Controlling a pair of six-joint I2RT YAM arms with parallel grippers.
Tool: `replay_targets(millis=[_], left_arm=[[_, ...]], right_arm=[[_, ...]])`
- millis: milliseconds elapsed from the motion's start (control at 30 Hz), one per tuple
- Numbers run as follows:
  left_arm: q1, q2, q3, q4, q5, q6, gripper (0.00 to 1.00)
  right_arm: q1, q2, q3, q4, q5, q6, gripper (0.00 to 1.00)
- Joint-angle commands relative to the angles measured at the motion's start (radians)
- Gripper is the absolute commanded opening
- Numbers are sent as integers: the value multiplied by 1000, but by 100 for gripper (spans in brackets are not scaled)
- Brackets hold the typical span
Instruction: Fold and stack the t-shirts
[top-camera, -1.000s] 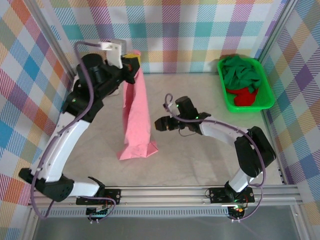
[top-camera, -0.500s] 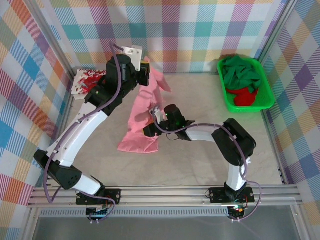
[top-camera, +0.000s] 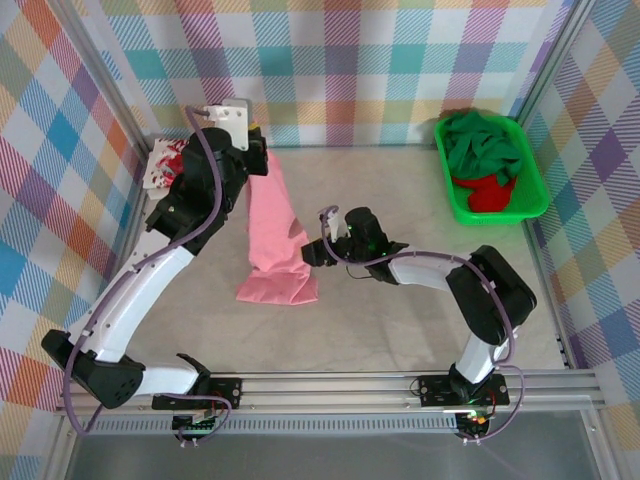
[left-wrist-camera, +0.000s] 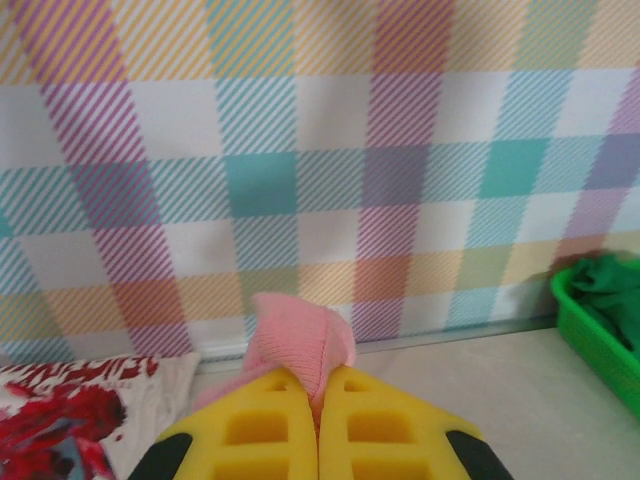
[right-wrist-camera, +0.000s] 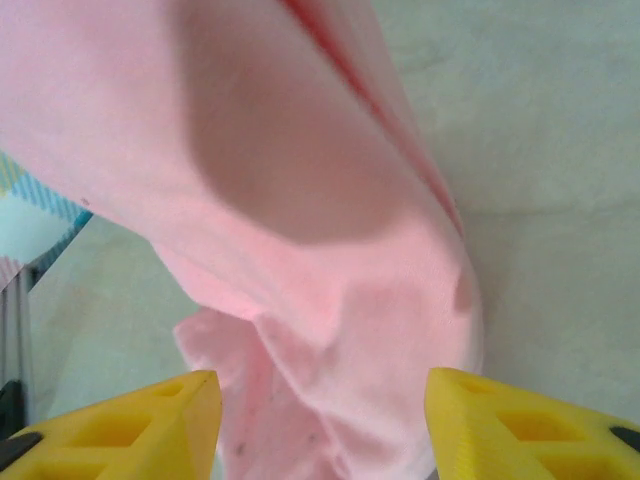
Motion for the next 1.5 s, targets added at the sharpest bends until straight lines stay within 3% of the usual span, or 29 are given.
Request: replay_targets(millis=[0,133,300,533,600,733,833,933,1100,1267,1467], left_arm=[[32,-13,-38,47,-39,10,0],[63,-33,-83,53,-57,-2,0],[102,-46,-103,47,-62,-23,0],[112,-43,-109,39,-50,-38,0],[112,-40,-111,35,-49,-41,0],[115,-42,-111,27,-55,-41,0],[119,-55,-119,28,-58,-45,0],[128,-84,-138,36,-95,-63,0],[157,-193,-236,92,-75,-67,0],[170,-325,-300,108,-8,-63,0],[170,-443,-289,74,-27,-15,0]], right_arm=[[14,36,-67,-72,-93,-1,56],[15,26,-120,-125,-78,13,55],[33,65,-54,-305,-169,-115,57],[68,143,21,-324,-125,-128,55],[72,166,43,-310,-122,-112,48],[79,196,73,-313,-111,-100,22],[79,170,63,-316,-72,-90,9],[56,77,23,-308,-23,-64,0],[-55,-175,-41,-371,-32,-40,0],[-87,-479,28,-597,78,-130,0],[-168,-744,167,-787,203,-167,0]])
